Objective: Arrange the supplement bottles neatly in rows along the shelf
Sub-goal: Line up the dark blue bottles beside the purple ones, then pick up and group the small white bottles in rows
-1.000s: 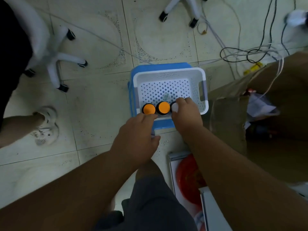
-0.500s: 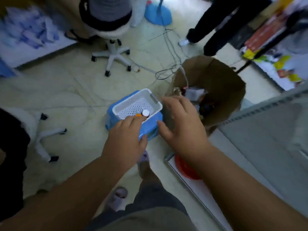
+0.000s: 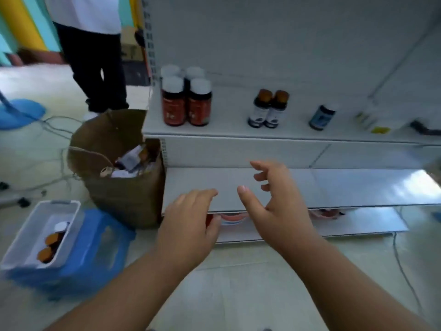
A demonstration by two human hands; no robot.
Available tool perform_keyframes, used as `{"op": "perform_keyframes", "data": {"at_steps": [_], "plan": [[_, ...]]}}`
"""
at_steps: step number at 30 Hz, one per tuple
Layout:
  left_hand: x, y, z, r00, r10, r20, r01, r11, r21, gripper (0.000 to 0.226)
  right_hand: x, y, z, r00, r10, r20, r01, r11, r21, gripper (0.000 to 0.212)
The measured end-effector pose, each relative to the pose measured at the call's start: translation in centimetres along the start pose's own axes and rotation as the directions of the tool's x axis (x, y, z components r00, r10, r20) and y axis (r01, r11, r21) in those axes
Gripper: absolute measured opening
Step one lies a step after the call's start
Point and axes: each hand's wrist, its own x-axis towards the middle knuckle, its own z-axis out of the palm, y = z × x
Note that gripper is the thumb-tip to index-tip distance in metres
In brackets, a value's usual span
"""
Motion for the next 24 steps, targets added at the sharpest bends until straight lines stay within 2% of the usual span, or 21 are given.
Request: {"op": "perform_keyframes", "data": {"at_steps": [3,8,11,17,24], "plan": [[2.3,7.7,5.5,0.994,0.098,0.046,-0.098,0.995,0.001,0.047,-1.8,6.7,-7.5,0.993,0.042,-0.112,-0.046,0.998,-0.034,0.045],[5.7,21.0,15.0,0.973,0.207,0.104,-0.203,0.978,-0.05,0.048,-3.7,16.9,-19.2,0.986,0.124,-0.114,-0.138,0.984,-0.117,0.042],[7.8,26.3,18.5,0.957,0.254,0.143,-0.251,0.967,-0.04,0.05,-3.0,21.3,-24.2,0.981,0.149,-0.128,-0.163,0.98,-0.114,0.04],[17.1,30.4,22.0,0.963,0.232,0.139,-0.233,0.972,-0.011,0.057,4.0,28.7,-27.6,0.978,0.137,-0.157,-0.161,0.976,-0.145,0.037],[31.5,31.8,26.2,0.961,0.23,0.152,-0.252,0.956,0.146,0.069,17.3,36.2,-29.0,0.99,0.085,-0.11,-0.117,0.936,-0.333,0.038]]}}
